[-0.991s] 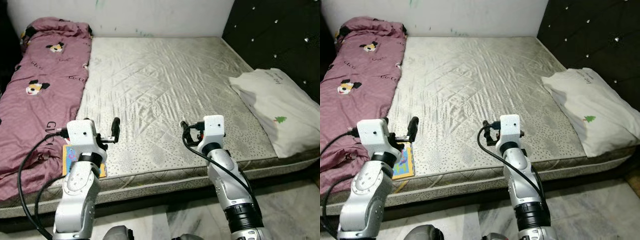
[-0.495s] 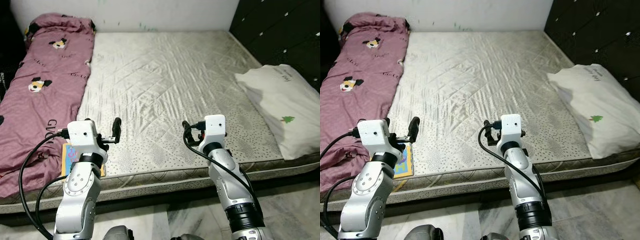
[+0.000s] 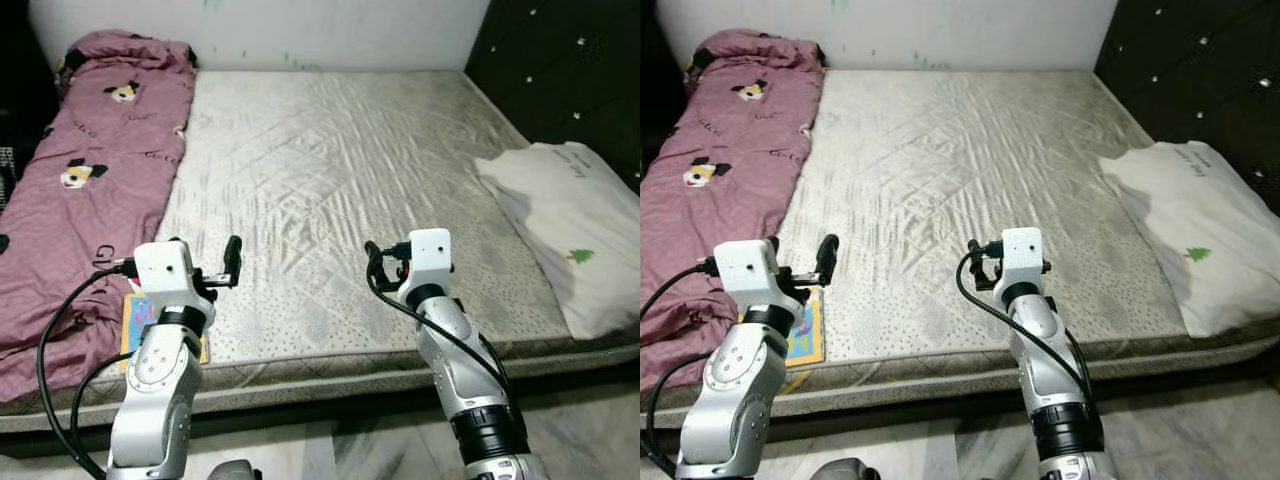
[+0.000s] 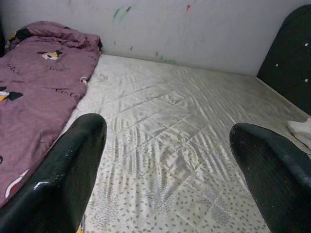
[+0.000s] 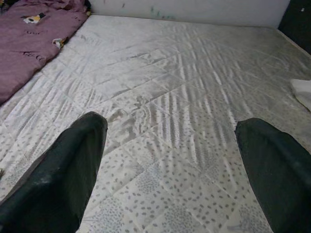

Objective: Clean up the room

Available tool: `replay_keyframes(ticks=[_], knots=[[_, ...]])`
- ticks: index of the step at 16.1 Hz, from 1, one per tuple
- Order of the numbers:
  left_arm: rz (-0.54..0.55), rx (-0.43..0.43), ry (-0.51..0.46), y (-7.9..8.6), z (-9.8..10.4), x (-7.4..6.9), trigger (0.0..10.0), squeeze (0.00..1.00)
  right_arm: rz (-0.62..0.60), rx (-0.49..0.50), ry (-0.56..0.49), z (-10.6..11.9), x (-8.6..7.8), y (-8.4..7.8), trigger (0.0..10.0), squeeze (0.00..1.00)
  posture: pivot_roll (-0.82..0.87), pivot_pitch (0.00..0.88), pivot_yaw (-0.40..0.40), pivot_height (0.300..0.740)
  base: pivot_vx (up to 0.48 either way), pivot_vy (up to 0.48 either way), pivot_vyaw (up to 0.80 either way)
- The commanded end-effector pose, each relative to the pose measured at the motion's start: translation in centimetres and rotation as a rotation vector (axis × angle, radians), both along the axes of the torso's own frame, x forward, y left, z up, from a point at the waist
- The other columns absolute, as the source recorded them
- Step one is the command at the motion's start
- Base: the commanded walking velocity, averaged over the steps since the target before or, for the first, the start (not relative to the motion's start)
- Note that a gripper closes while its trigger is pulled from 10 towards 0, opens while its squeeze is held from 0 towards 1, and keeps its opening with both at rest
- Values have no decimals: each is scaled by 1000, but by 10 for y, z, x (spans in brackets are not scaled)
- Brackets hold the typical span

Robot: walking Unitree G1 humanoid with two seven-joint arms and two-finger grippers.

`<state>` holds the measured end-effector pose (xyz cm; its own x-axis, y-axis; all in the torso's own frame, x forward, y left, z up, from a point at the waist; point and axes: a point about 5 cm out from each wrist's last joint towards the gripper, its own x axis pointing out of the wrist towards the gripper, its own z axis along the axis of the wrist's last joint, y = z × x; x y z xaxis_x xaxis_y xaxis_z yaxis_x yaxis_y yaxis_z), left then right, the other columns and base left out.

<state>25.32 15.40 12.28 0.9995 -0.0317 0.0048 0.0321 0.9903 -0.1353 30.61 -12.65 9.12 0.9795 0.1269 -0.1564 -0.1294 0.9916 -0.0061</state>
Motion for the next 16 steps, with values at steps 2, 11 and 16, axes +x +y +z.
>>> replay_keyframes(ticks=[2, 11, 16], knots=[[-6, 1, -21, -1, 4, 0, 10000, 0, 0, 1, -8, 3, 2, -1, 10000, 0, 110, 0, -58, 740, 319, 0, 0], [28, 1, 1, -2, 1, 1, 10000, 0, 0, 9, -2, 1, 2, 0, 10000, 0, 111, 0, -57, 740, 246, 0, 0], [28, -2, 18, -1, -1, 1, 10000, 0, 2, 11, 3, 1, 2, 0, 10000, 0, 112, 0, -58, 740, 0, 0, 0]])
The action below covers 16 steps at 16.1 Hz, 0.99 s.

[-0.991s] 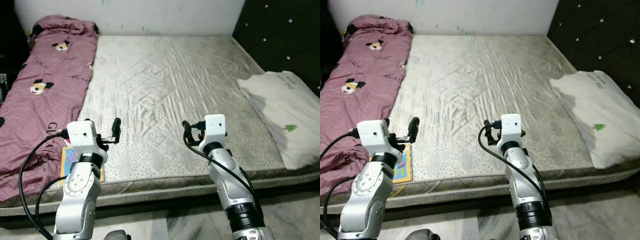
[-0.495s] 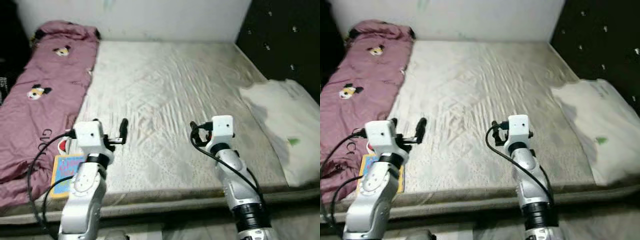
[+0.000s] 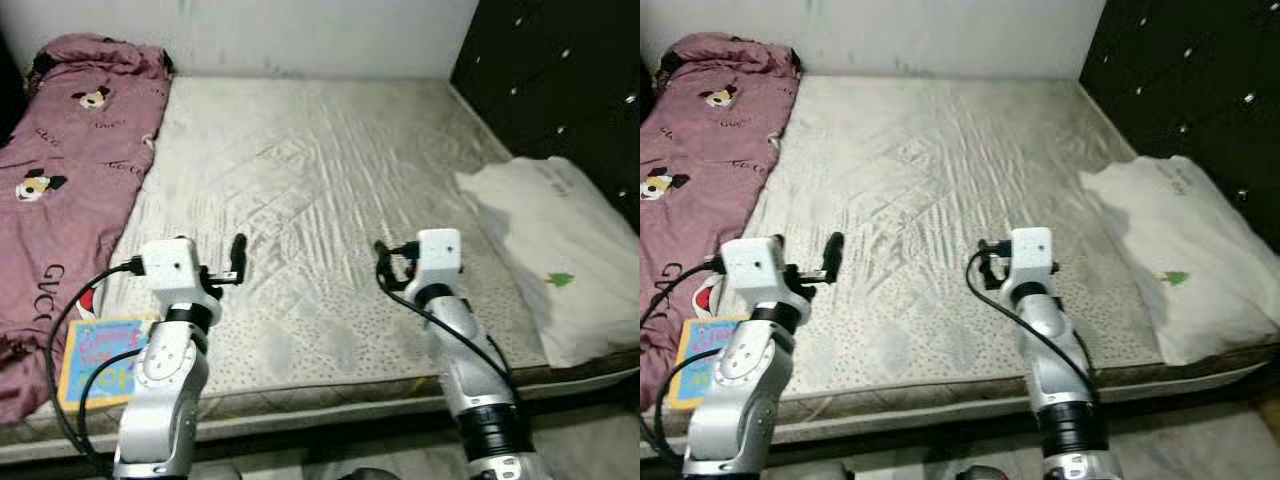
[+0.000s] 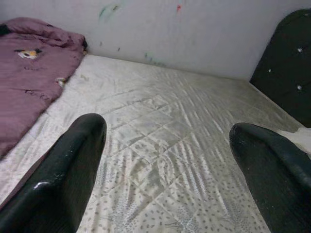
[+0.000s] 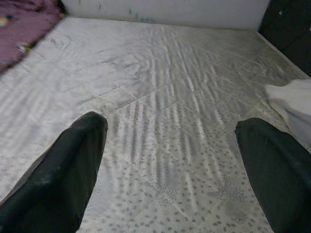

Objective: Clean up the room

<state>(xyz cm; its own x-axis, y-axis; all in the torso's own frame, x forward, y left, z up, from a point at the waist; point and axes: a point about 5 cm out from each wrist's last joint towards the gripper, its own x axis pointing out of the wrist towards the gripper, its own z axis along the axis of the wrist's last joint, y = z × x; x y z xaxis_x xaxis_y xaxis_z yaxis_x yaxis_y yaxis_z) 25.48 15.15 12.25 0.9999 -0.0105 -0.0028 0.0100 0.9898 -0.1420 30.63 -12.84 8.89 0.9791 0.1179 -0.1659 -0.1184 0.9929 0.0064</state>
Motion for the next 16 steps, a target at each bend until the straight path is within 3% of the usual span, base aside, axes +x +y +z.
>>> replay_keyframes(ticks=[1, 16], knots=[[8, 4, 12, 1, -1, 0, 10000, 0, 16, 8, -10, 3, 1, 2, 10000, 0, 112, 0, -59, 740, 0, 409, 0], [6, -2, 21, 0, -2, -1, 10000, 0, 22, -3, 22, -1, 1, 2, 10000, 0, 112, 0, -61, 740, 0, 480, 0]])
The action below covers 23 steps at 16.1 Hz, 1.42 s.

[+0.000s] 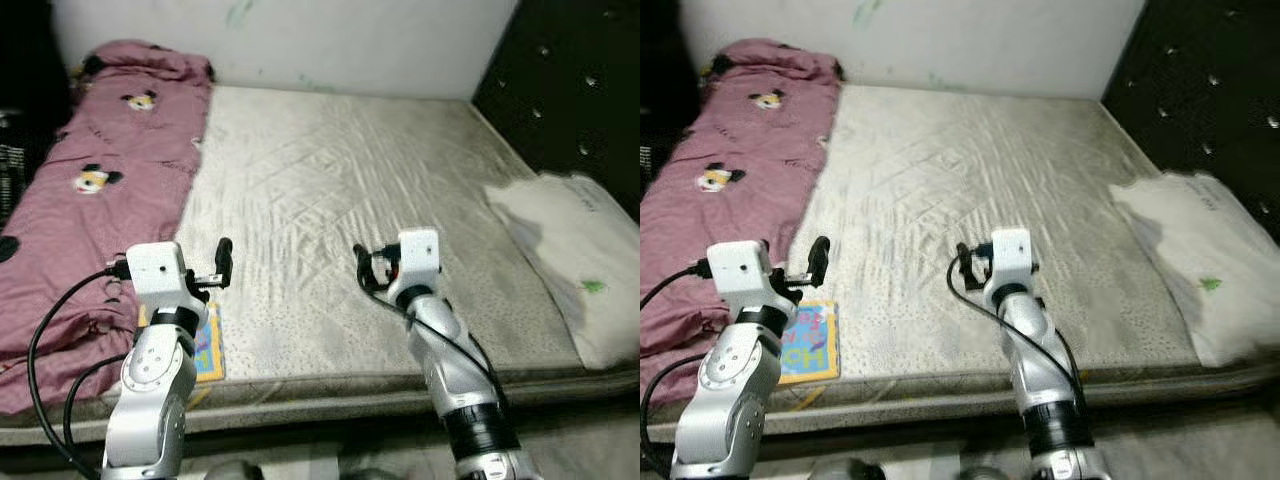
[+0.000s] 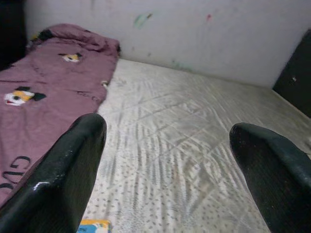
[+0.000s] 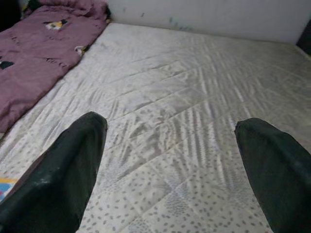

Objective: Clean up the room

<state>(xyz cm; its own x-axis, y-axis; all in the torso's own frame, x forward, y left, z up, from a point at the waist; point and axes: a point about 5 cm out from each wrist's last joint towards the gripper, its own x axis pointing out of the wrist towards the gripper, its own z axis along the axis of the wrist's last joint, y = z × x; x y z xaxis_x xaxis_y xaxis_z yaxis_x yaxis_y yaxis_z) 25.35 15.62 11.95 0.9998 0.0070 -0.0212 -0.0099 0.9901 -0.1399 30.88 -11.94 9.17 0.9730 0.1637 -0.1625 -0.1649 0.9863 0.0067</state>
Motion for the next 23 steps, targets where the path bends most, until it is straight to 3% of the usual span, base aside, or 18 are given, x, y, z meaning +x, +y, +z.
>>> replay_keyframes(ticks=[1, 16, 23], knots=[[-11, -5, 3, -5, 1, 0, 10000, 0, -23, -5, 29, -5, -1, -7, 10000, 0, 112, 0, -62, 740, 0, 480, 0], [-7, 20, -22, -4, 4, 2, 10000, 0, -13, -2, 38, -5, 0, -5, 10000, 0, 114, 0, -62, 740, 0, 480, 0], [-21, 14, -44, -6, 7, 2, 10000, 0, -10, 9, 33, -5, 1, -4, 10000, 0, 117, 0, -65, 740, 0, 0, 0]])
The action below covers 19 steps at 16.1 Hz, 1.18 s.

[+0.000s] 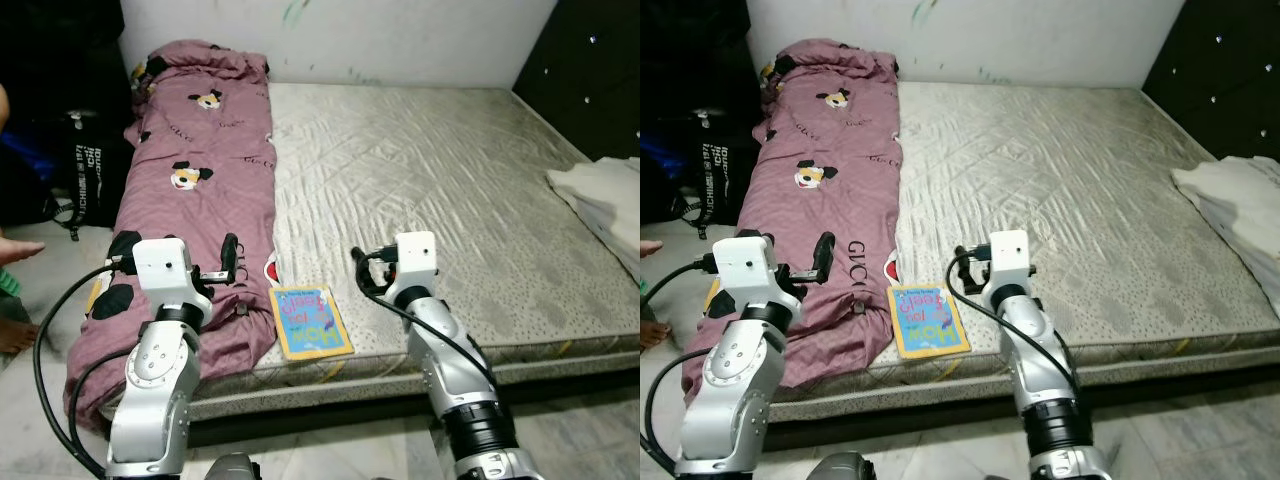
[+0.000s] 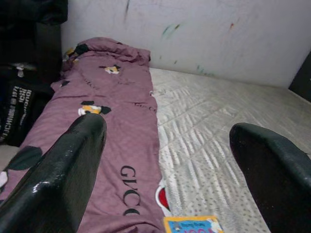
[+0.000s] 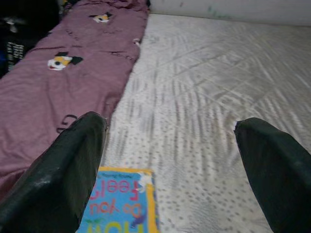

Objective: Clean up the room

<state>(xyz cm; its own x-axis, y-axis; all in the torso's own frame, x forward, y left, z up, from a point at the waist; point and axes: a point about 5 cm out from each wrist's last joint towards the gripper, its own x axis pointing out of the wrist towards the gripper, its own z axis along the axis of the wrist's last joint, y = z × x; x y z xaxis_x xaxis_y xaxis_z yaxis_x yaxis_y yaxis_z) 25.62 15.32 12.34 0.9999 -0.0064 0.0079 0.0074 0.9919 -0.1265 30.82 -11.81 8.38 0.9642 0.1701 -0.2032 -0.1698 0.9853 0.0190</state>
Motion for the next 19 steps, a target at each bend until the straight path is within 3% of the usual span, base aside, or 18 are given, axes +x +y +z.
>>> replay_keyframes(ticks=[1, 5, 7, 9, 12, 13, 14, 15, 16, 18, 19], knots=[[-3, -4, -14, -2, 2, -1, 10000, 0, -15, 1, -7, 3, 1, -6, 10000, 0, 117, 0, -65, 740, 0, 0, -800], [-21, 7, -7, -5, 1, -1, 10000, 0, -13, -2, 0, 1, 1, -5, 10000, 0, 118, 0, -66, 740, 0, 0, -800], [-7, 9, -9, -3, 1, -2, 10000, 0, -17, -1, -7, 2, 1, -6, 10000, 0, 118, 0, -65, 740, 0, 0, 0], [180, 114, -53, 21, 9, -8, 10000, 0, -92, 22, -105, 16, 0, -18, 10000, 0, 119, 0, -65, 740, 0, 0, 0], [333, 277, -77, 39, 20, -21, 10000, 0, -137, 51, -161, 29, -6, -28, 10000, 0, 120, 0, -64, 740, 0, 0, 0], [206, 252, -137, 38, 25, -27, 10000, 0, -130, 65, -208, 37, -11, -27, 10000, 0, 120, 0, -58, 740, 0, 0, 0], [160, 267, -167, 39, 26, -32, 10000, 0, -127, 74, -233, 41, -14, -24, 10000, 0, 117, 0, -54, 740, 0, 0, 0], [202, 317, -142, 42, 22, -36, 10000, 0, -123, 99, -231, 40, -16, -21, 10000, 0, 120, 0, -53, 740, 0, 0, 0], [256, 300, -81, 47, 12, -38, 10000, 0, -110, 173, -229, 37, -19, -13, 10000, 0, 121, 0, -52, 740, 0, 0, 0], [283, 296, -71, 49, 12, -36, 10000, 0, -107, 52, -286, 39, -21, -10, 10000, 0, 119, 0, -53, 740, 0, 0, 0], [276, 301, -68, 48, 12, -37, 10000, 0, -118, 87, -253, 36, -21, -11, 10000, 0, 118, 0, -55, 740, 0, 0, 0]])
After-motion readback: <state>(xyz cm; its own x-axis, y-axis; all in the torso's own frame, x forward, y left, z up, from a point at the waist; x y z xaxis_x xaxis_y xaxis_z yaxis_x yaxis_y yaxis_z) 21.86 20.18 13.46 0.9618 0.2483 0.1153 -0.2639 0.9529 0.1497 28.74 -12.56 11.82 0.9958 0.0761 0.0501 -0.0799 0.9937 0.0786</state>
